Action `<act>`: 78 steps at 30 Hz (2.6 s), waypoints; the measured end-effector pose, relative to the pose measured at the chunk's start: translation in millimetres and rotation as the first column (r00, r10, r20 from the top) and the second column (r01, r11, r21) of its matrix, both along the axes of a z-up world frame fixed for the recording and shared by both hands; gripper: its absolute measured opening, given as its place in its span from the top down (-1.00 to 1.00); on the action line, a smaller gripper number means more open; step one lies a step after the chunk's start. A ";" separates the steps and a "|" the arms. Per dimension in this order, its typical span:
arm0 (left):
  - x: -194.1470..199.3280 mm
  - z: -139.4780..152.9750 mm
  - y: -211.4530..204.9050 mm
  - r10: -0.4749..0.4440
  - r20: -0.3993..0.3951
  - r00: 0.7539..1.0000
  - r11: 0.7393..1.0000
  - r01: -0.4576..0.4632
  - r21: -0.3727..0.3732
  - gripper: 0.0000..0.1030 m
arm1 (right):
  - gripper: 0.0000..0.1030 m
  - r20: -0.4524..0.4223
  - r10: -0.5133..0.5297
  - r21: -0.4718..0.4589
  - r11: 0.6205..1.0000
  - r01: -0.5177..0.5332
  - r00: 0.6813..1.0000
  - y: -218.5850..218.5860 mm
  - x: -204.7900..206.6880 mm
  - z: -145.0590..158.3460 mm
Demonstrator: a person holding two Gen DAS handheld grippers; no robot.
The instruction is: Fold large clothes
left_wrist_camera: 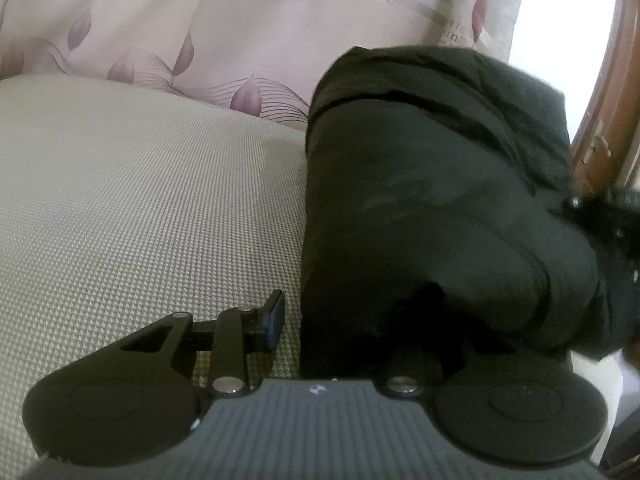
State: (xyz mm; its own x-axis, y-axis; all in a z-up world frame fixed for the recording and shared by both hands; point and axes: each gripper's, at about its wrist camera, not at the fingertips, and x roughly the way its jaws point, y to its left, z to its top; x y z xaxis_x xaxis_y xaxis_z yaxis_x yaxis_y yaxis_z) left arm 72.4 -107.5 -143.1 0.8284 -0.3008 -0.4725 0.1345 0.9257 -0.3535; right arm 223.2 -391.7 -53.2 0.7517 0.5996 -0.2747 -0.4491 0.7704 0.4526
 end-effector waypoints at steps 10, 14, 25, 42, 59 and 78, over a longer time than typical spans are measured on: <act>-6.4 -2.1 6.2 -0.004 0.009 1.000 0.999 0.005 -0.035 0.40 | 0.65 -0.187 0.082 0.473 0.881 0.016 0.979 -41.4 27.5 -96.3; -11.7 1.0 16.3 0.021 0.009 1.000 0.999 -0.021 -0.025 0.44 | 0.65 -0.257 0.178 0.521 0.853 -0.019 0.950 -30.1 47.1 -107.3; -62.3 22.5 96.5 0.175 0.066 0.982 0.977 -0.181 0.113 0.58 | 0.66 -0.289 0.354 0.467 0.863 -0.192 0.889 77.9 82.2 -95.0; -7.9 84.3 41.7 -0.278 0.204 0.939 0.960 0.276 0.039 0.40 | 0.58 -0.187 0.358 0.526 0.823 -0.215 0.915 98.3 53.6 -87.9; 29.3 44.3 9.0 -0.342 0.122 0.932 0.932 0.353 -0.081 0.27 | 0.49 0.320 0.316 -0.488 0.863 -0.131 0.893 200.2 4.5 111.4; 26.8 31.3 8.0 -0.330 0.111 0.938 0.915 0.346 -0.209 0.04 | 0.58 0.059 0.129 -0.509 0.857 -0.081 0.990 184.3 120.5 -2.0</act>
State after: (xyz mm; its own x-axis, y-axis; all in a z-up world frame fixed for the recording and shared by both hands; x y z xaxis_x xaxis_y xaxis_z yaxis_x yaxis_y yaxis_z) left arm 99.2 -99.5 -111.8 0.6878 -0.6589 -0.3046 0.4580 0.7195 -0.5221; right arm 343.7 -207.4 -55.2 0.7274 0.4732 -0.4971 -0.5594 0.8283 -0.0302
